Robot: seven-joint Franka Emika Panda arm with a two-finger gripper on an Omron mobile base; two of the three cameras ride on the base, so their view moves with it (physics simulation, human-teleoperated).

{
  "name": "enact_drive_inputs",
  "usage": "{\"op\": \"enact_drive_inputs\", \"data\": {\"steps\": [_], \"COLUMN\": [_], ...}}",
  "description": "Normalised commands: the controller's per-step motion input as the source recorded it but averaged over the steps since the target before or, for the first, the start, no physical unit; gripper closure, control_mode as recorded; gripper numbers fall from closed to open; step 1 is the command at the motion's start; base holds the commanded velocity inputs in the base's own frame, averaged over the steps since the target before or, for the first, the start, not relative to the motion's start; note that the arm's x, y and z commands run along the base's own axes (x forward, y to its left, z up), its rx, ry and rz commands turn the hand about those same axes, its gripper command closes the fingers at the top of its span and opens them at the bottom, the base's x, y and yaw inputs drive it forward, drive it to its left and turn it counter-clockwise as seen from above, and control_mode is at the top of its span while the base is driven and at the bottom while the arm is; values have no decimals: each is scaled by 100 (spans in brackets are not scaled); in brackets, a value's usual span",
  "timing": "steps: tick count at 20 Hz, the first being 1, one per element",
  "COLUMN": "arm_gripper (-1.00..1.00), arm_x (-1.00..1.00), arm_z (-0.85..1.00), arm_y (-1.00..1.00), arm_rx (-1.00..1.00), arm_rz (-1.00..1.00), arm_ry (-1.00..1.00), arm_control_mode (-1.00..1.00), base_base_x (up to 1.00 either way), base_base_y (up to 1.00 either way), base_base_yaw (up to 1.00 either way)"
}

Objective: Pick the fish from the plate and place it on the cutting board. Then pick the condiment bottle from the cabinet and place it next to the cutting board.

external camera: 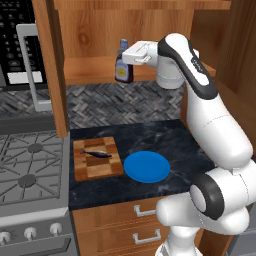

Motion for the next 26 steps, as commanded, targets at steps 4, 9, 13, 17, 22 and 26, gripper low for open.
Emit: {"op": "enact_drive_inputs", "data": {"steps": [4,9,13,17,22,26], "arm_gripper": [100,100,100,100,100,100], "arm_x": [-30,-26,-29,-31,-35,-36], "arm_z": [2,3,1,0,0,0], "arm_y": [-2,-2,-5,-5,-4,-3], "arm_rx": [5,1,0,0,0,0], "arm_rz": [0,0,0,0,0,0], "arm_ry": [5,3,1,0,0,0], "arm_control_mode": [-100,-100,-100,-100,-100,-100], "base_base_x": [0,0,0,0,0,0], "base_base_y": [0,0,0,0,0,0], "base_base_yaw": [0,0,0,0,0,0]}}
